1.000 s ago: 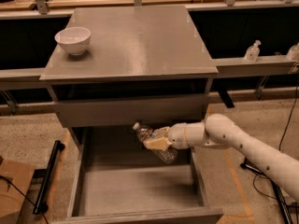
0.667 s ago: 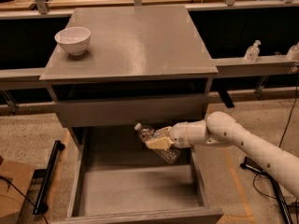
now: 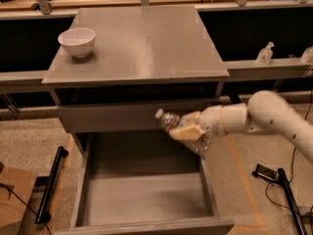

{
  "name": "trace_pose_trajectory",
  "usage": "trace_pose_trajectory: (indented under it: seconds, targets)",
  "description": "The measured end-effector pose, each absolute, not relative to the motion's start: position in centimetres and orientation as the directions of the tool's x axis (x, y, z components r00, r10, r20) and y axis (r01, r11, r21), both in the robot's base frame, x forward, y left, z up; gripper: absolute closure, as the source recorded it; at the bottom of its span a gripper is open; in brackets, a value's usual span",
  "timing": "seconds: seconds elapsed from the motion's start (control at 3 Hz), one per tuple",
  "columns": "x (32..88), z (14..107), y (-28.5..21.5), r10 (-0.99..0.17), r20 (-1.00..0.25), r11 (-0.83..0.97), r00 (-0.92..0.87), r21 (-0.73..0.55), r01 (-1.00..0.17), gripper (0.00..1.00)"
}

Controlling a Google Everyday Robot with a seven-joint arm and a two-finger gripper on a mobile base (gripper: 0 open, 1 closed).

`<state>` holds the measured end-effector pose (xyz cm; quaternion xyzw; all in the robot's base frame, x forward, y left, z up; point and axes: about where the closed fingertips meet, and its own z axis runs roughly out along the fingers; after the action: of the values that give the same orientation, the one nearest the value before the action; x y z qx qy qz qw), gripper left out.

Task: Pick water bottle from middle drawer and place on counter

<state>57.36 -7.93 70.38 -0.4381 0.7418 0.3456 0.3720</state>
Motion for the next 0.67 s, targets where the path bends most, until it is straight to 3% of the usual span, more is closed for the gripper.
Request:
trace_pose_trajectory:
  seconds: [0.33,0.67]
  targets:
    - [58.3,78.85,-11.02,-0.372,-0.908,0.412,-0.192,0.024,-0.911,1.0]
    - [58.57,79.54,-11.44,-0.371,-0.912,0.418,-0.176,0.006,-0.909,1.0]
